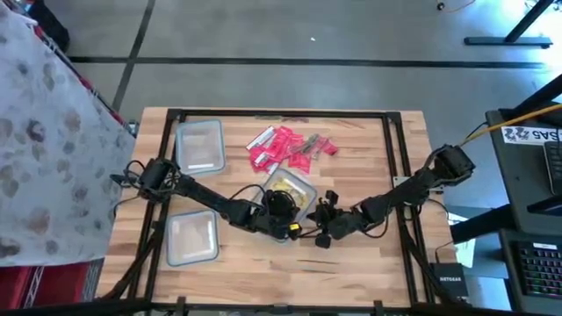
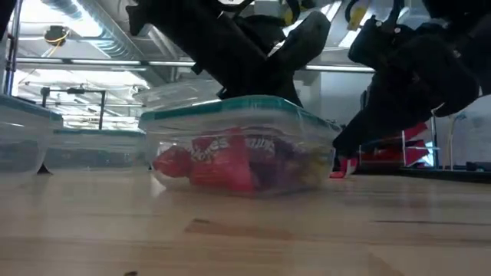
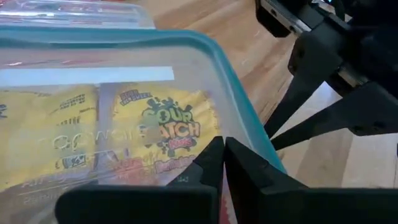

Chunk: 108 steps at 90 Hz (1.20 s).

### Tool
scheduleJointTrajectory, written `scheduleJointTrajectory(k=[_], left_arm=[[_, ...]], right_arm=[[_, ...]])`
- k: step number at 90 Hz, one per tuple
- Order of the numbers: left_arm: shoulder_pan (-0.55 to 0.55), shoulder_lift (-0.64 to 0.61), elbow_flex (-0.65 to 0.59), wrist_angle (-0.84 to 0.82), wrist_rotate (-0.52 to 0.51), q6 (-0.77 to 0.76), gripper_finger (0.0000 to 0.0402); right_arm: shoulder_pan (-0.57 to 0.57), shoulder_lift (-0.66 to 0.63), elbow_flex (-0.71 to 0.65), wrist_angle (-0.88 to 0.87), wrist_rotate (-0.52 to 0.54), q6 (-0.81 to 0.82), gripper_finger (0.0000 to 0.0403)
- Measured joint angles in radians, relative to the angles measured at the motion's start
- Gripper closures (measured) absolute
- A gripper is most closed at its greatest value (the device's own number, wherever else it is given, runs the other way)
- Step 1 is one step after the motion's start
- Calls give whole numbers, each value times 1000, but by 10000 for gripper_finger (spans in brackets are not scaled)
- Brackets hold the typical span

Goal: Sort candy
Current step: Close the right transparent bin

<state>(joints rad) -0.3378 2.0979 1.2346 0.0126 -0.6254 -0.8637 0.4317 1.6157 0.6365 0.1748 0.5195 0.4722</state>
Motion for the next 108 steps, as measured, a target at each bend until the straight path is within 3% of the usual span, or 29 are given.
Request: scheduleJointTrajectory(k=[32, 50, 67, 81, 95, 108], left_arm=[[0, 0, 0, 0, 13, -1, 402], [-1, 0, 0, 14, -2, -1, 402], [-23, -6, 51, 71, -33, 95, 402], [-54, -38, 121, 47, -63, 263, 402], [-79, -111, 174, 68, -116, 405, 402], [-100, -144, 173, -64, -174, 387, 402]], right_arm=[[-20, -1, -1, 30, -7, -58, 402], [17, -72, 1, -64, 37, -54, 402], [31, -172, 5, -273, 100, 15, 402], [29, -239, 3, -420, 197, 53, 402], [53, -291, 3, -437, 174, 51, 402], [118, -301, 3, -430, 126, 44, 402]])
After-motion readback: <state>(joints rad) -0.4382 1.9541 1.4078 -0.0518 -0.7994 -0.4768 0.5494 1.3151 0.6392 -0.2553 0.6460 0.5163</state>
